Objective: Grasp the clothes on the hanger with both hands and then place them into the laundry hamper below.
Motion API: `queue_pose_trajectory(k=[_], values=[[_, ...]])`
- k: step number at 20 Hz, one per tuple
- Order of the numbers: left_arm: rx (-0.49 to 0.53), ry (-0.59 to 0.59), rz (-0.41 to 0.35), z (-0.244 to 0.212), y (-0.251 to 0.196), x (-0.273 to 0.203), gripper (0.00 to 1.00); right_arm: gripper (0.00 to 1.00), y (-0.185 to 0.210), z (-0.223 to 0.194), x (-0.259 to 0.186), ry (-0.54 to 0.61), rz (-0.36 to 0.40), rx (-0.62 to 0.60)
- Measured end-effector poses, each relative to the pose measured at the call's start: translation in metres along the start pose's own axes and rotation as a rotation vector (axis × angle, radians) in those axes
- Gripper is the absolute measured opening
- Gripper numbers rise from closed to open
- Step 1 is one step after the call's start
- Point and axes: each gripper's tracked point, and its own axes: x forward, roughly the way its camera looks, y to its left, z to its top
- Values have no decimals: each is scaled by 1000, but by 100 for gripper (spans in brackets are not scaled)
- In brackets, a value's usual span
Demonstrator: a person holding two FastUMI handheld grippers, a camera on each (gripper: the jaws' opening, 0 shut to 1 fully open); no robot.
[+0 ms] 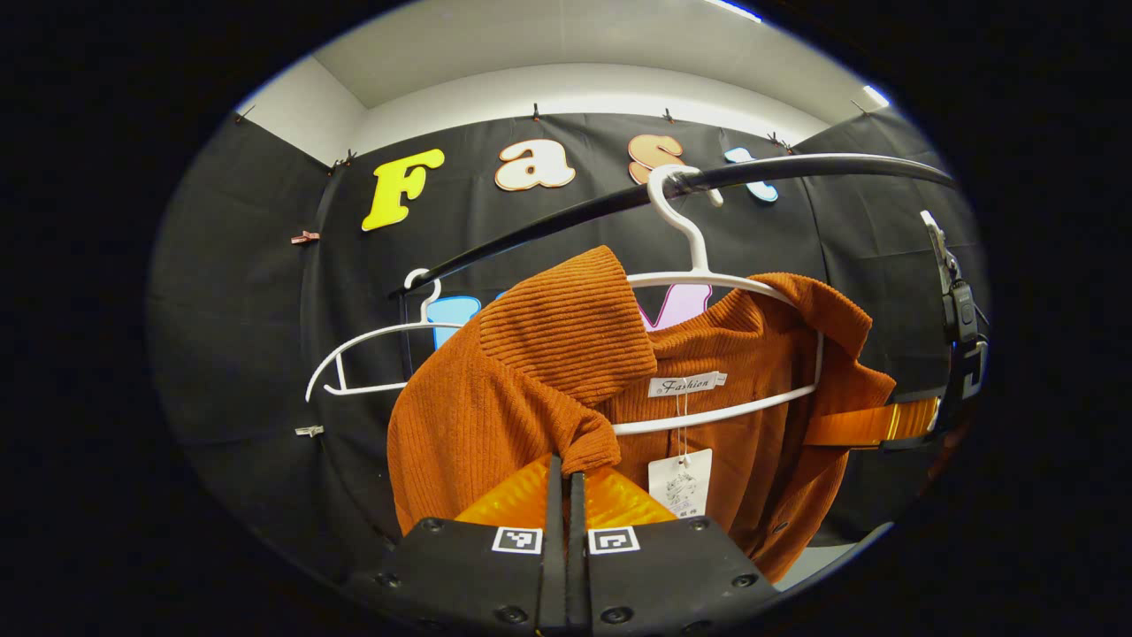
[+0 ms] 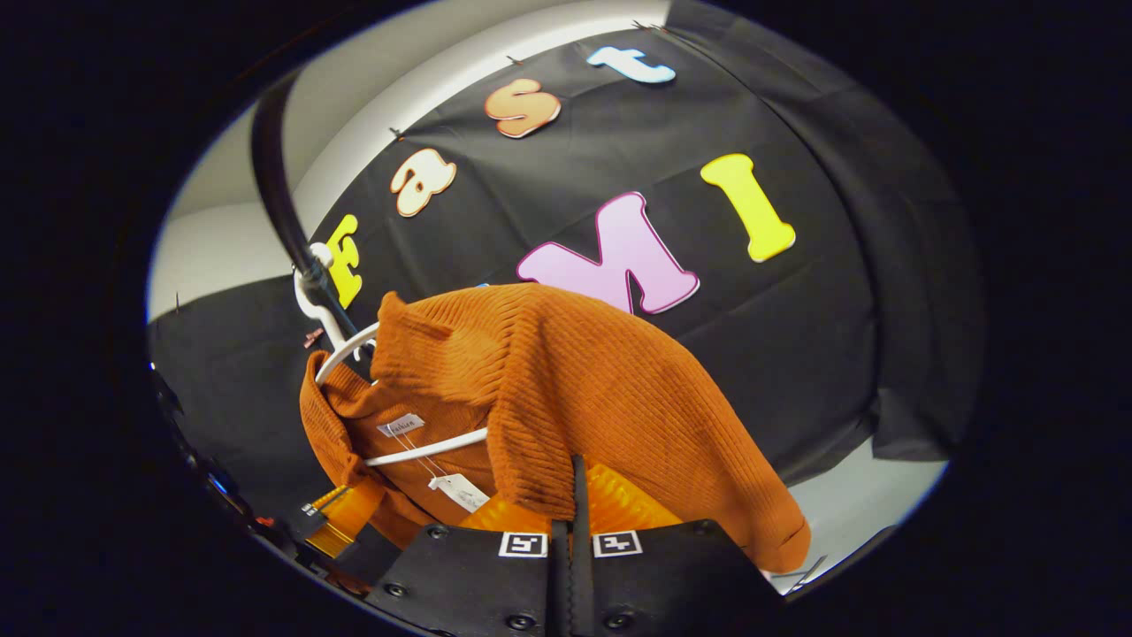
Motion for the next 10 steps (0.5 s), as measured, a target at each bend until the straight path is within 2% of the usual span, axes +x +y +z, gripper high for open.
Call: queue_pose_trajectory(k=[2,4,10], values=[[-20,35,-29,1,-1,-2,5,4,-6,10,-4,3,-11,-30],[-23,49,-23,7,9,-5,5,4,-5,29,-9,-28,-8,-44],[-10,9,-1,34,26,-11,4,4,-18,94,-15,-200,-43,42]])
